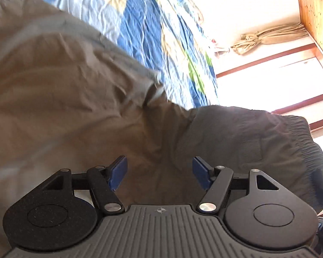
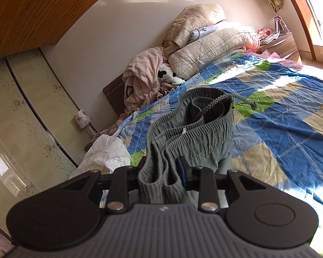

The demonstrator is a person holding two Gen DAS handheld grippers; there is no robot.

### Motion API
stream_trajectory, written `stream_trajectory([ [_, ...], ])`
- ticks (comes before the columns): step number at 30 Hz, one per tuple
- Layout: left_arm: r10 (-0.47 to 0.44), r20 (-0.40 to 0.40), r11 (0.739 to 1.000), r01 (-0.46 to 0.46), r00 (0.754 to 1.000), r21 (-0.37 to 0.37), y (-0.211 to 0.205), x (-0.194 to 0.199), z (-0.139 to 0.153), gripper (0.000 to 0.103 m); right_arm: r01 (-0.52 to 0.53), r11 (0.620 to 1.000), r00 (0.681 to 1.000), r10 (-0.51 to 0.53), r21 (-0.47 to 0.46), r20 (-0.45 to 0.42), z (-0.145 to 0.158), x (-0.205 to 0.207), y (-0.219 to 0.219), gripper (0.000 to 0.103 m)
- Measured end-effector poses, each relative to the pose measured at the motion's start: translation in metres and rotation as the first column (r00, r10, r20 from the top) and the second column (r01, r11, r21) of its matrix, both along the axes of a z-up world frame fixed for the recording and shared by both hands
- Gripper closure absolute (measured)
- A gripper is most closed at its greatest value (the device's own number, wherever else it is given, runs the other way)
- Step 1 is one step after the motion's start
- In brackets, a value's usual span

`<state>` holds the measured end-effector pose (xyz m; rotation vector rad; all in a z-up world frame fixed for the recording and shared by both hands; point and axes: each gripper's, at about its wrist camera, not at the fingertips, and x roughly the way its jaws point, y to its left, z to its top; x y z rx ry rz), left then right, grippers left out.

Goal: Fold clothes

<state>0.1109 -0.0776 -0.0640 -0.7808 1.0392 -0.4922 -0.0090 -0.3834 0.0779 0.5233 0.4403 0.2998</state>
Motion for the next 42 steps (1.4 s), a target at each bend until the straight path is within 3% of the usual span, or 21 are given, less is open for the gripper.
stream_trajectory([
  [4, 0.086, 0.032, 0.995, -0.088, 0.996, 0.047, 0.042, -0.005, 0.022, 0.025, -0.031, 0.999, 1.000, 0.031, -0.027, -0.001, -0.001, 0.008, 0.026, 0.072],
  [9, 0.116, 0.027, 0.993, -0.116, 0.993, 0.004, 0.067, -0.009, 0.028, 0.025, -0.055, 0.998, 0.998, 0.054, -0.029, -0.027, -0.005, 0.019, 0.053, 0.072],
  [21, 0.218, 0.043, 0.976, -0.216, 0.975, -0.041, 0.146, -0.035, 0.023, 0.022, -0.152, 0.985, 0.986, 0.146, -0.084, -0.077, -0.017, 0.040, 0.135, 0.072],
  [28, 0.251, 0.011, 0.966, -0.250, 0.968, -0.060, 0.183, -0.051, 0.009, 0.022, -0.211, 0.966, 0.976, 0.199, -0.146, -0.093, -0.030, 0.048, 0.187, 0.072],
  [36, 0.272, 0.006, 0.958, -0.270, 0.962, -0.099, 0.203, -0.055, 0.002, 0.022, -0.301, 0.908, 0.953, 0.275, -0.293, -0.127, -0.052, 0.052, 0.243, 0.072],
  [42, 0.287, -0.001, 0.949, -0.285, 0.958, -0.133, 0.215, -0.057, 0.000, 0.022, -0.339, 0.814, 0.941, 0.306, -0.471, -0.148, -0.081, 0.047, 0.281, 0.072],
])
